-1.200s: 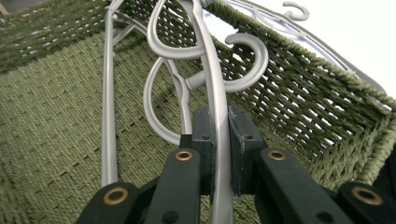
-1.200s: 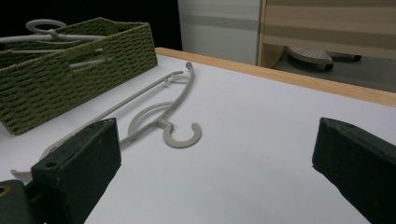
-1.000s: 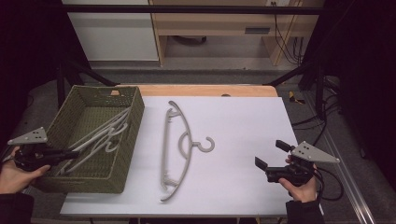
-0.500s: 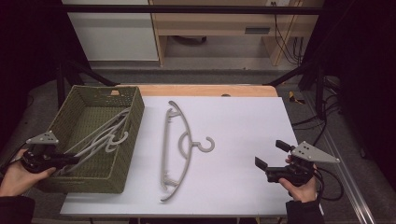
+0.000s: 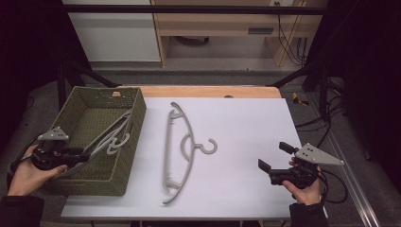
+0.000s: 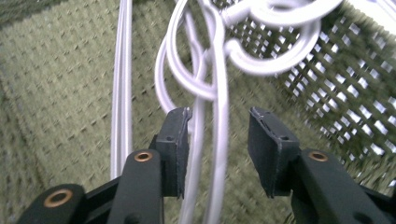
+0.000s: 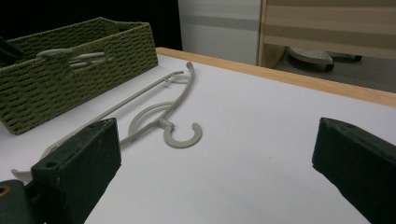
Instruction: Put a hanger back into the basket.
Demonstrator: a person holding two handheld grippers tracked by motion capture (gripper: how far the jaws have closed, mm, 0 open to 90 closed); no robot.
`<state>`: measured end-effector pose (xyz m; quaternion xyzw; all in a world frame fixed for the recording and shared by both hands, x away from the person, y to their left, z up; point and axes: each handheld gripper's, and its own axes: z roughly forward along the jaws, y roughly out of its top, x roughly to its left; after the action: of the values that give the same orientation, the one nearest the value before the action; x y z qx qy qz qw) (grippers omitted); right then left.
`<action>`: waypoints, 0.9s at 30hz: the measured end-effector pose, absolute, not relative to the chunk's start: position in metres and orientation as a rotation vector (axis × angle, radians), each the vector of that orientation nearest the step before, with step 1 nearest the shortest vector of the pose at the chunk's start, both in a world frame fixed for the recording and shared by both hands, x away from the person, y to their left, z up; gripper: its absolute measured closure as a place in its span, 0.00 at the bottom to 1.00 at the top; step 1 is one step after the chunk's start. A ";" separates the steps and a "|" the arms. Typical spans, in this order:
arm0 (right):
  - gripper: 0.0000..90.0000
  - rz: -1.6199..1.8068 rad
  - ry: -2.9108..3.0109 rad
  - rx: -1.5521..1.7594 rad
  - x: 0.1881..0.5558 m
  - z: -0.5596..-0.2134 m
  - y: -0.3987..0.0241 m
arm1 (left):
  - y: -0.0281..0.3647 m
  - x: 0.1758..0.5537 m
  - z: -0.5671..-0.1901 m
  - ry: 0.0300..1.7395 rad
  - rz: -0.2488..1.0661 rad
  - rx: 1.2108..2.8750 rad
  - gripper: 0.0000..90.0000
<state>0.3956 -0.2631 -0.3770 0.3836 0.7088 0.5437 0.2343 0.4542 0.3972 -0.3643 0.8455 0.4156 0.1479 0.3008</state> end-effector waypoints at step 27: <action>0.02 1.497 1.945 1.048 0.395 -0.376 -0.264 | 0.372 0.472 -0.377 1.204 0.395 2.317 0.90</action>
<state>0.3951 -0.2637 -0.3765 0.3817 0.7086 0.5452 0.2343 0.4718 0.3720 -0.3769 0.8499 0.4418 0.1451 0.2478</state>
